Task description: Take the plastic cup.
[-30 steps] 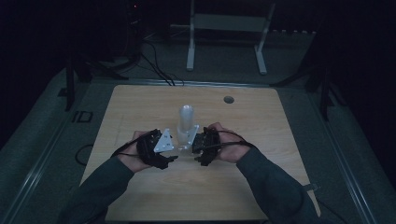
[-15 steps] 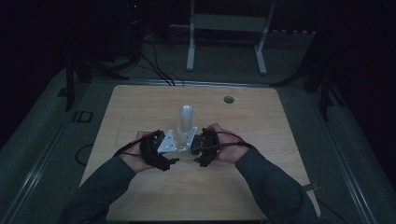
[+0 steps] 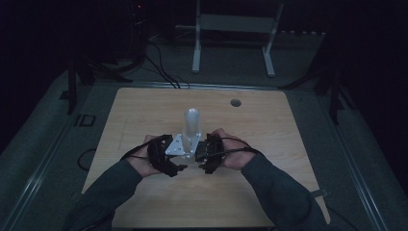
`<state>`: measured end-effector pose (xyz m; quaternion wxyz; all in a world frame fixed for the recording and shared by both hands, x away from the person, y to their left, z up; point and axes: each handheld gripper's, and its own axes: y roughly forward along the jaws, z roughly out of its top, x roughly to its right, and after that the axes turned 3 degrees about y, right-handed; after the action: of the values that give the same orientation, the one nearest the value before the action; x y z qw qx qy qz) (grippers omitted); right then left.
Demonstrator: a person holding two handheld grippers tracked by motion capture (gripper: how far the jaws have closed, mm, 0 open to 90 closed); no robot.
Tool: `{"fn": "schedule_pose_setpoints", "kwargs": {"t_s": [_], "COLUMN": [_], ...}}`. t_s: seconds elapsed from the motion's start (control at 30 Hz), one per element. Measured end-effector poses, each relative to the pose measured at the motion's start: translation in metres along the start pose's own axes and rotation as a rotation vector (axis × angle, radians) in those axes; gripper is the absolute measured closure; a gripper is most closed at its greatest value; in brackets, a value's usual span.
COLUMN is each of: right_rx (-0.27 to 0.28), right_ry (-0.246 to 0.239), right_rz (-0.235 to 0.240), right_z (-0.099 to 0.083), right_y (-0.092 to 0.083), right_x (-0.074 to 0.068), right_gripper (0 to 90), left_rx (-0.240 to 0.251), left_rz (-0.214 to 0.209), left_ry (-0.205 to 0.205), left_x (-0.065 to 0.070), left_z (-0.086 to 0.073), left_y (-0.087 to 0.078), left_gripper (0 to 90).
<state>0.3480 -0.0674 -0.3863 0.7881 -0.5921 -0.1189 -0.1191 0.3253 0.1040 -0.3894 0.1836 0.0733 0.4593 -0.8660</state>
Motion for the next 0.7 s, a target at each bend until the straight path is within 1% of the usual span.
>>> {"fn": "schedule_pose_setpoints", "kwargs": {"t_s": [0.17, 0.2, 0.27, 0.3, 0.37, 0.57, 0.6, 0.7], "right_rx": [-0.002, 0.001, 0.007, 0.015, 0.019, 0.022, 0.022, 0.024], "right_ry": [-0.007, -0.012, -0.004, -0.011, -0.01, -0.011, -0.011, -0.017], "right_rz": [0.0, -0.002, 0.0, -0.002, -0.002, -0.003, -0.003, -0.004], "right_z": [0.0011, 0.0014, 0.0022, 0.0024, 0.0027, 0.003, 0.003, 0.0031], "right_y": [-0.0006, -0.0006, -0.0017, -0.0017, -0.0027, -0.0033, -0.0033, -0.0033], "right_x": [-0.0015, -0.0012, -0.0023, -0.002, -0.0026, -0.0034, -0.0034, -0.0038], "right_gripper": [29.3, 29.3, 29.3, 29.3, 29.3, 29.3, 29.3, 29.4], "left_rx": [0.004, 0.007, 0.014, 0.013, 0.014, 0.013, 0.017, -0.005], "left_rz": [-0.014, -0.022, -0.03, -0.033, -0.035, -0.044, -0.042, -0.047], "left_ry": [-0.003, -0.006, -0.011, -0.011, -0.018, -0.018, -0.025, -0.004], "left_x": [-0.0007, -0.0013, -0.0025, -0.0029, -0.0028, -0.0029, -0.0025, -0.0032], "left_z": [-0.0001, -0.0004, -0.0012, -0.0016, -0.0024, -0.0029, -0.0029, -0.0028], "left_y": [0.0017, 0.0017, 0.0019, 0.0022, 0.003, 0.0049, 0.0058, 0.0068], "left_gripper": [29.4, 29.4, 29.8, 30.0, 30.4, 31.8, 31.8, 32.5]}}
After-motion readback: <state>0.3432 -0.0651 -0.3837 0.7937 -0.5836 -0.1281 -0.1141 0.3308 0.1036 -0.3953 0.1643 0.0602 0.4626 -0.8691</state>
